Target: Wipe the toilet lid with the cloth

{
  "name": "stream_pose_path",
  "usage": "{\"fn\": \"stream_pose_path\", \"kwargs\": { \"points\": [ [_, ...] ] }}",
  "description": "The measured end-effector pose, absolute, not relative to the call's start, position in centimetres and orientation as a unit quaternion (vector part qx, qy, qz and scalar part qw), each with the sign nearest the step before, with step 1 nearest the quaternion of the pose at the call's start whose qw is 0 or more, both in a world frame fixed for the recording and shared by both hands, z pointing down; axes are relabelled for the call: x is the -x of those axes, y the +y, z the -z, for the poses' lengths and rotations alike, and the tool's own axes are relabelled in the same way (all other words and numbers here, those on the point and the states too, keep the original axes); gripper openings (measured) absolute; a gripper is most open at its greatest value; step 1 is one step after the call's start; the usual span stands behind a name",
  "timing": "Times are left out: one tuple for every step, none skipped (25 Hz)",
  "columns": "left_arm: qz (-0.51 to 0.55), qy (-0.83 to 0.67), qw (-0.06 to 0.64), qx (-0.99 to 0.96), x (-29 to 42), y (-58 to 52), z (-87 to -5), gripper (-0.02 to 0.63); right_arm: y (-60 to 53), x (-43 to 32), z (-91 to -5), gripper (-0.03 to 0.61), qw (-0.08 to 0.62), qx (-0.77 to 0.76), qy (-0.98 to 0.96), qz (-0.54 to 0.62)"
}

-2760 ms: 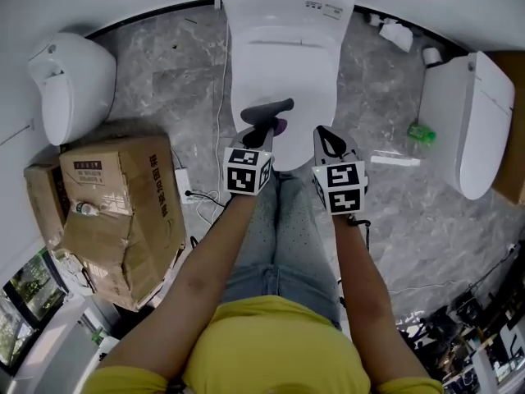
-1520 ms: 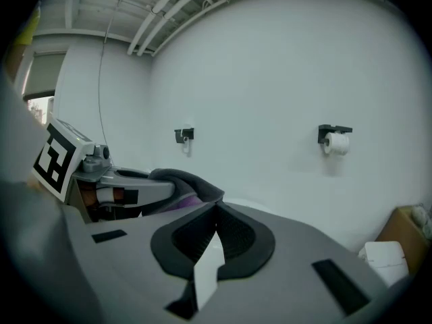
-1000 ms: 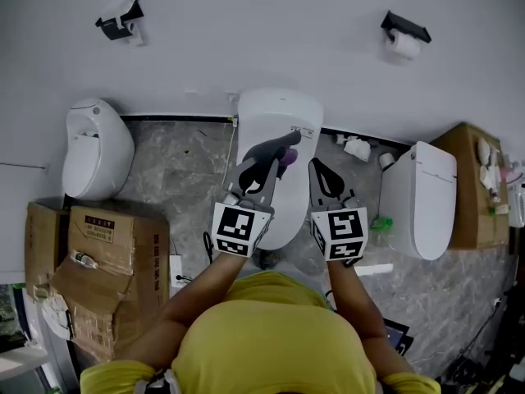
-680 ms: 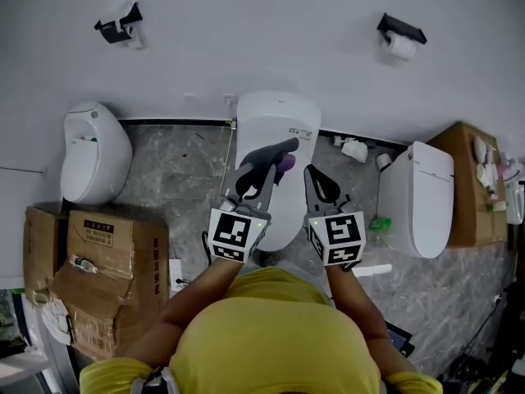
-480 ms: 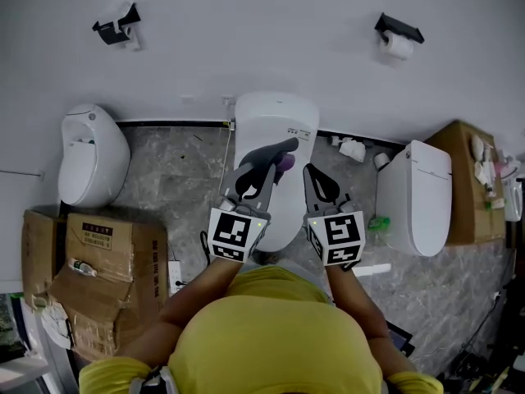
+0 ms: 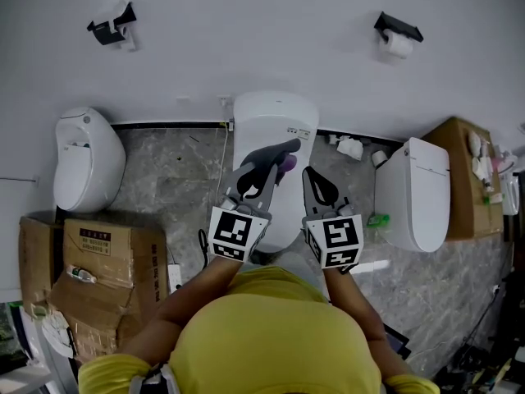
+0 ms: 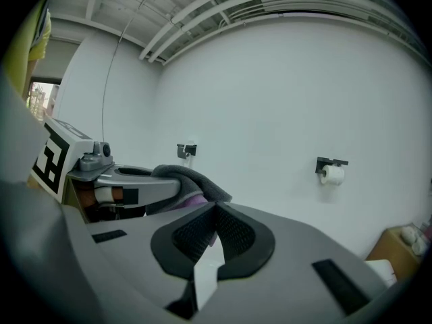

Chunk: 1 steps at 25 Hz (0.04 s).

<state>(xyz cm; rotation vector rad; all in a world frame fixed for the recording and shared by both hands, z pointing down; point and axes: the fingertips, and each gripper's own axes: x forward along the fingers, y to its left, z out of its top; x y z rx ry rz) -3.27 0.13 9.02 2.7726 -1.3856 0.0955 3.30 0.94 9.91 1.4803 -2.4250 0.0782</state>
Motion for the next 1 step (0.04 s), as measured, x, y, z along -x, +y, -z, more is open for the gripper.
{"fn": "stream_pose_path", "kwargs": {
  "points": [
    [-0.03,-0.447,0.022,-0.894,3.46,-0.11,-9.09,0.018,0.86,-3.1,-10.07,0.014,0.15,-0.515,-0.844,-0.029]
  ]
}}
